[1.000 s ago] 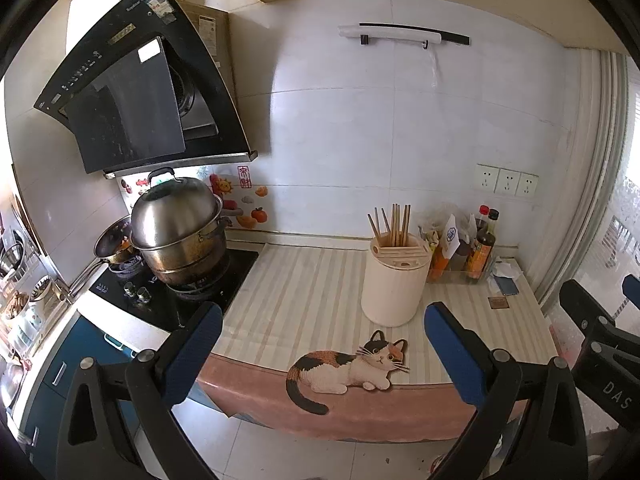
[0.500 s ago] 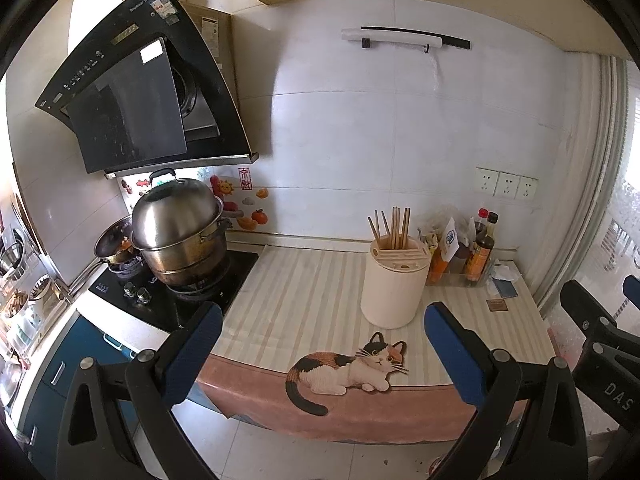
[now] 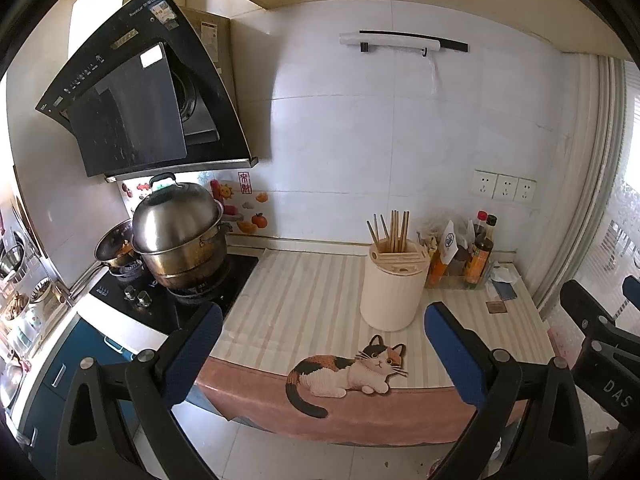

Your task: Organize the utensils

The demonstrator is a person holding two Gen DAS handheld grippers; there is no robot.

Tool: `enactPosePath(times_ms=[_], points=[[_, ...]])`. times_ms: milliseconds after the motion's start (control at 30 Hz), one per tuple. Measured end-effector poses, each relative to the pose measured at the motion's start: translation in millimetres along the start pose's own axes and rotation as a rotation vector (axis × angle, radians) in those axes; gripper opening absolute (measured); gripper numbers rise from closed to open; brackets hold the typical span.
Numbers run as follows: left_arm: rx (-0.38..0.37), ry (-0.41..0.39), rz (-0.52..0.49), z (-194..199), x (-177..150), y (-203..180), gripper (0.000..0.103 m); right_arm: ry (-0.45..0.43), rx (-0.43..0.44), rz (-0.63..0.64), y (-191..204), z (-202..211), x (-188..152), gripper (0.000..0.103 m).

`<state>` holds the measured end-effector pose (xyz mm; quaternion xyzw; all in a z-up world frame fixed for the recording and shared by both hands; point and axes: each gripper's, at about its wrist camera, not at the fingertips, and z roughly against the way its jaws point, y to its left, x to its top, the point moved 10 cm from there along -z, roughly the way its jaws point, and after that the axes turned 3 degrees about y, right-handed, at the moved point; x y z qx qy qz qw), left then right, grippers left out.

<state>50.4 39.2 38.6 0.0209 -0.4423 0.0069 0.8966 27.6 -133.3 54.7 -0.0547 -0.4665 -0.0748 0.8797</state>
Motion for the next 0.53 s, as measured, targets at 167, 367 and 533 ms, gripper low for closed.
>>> enactPosePath(times_ms=[167,367,533], points=[[0.001,0.000,0.000,0.3,0.1,0.1,0.103,-0.003,0.002,0.001,-1.3,0.7,1.1,0.103],[-0.002,-0.001,0.002,0.7,-0.1,-0.2,0.103,-0.003,0.004,-0.002,-2.1,-0.2,1.9,0.103],[-0.004,0.001,0.000,0.3,0.0,-0.6,0.103,-0.004,0.005,0.000,-1.8,-0.4,2.7,0.103]])
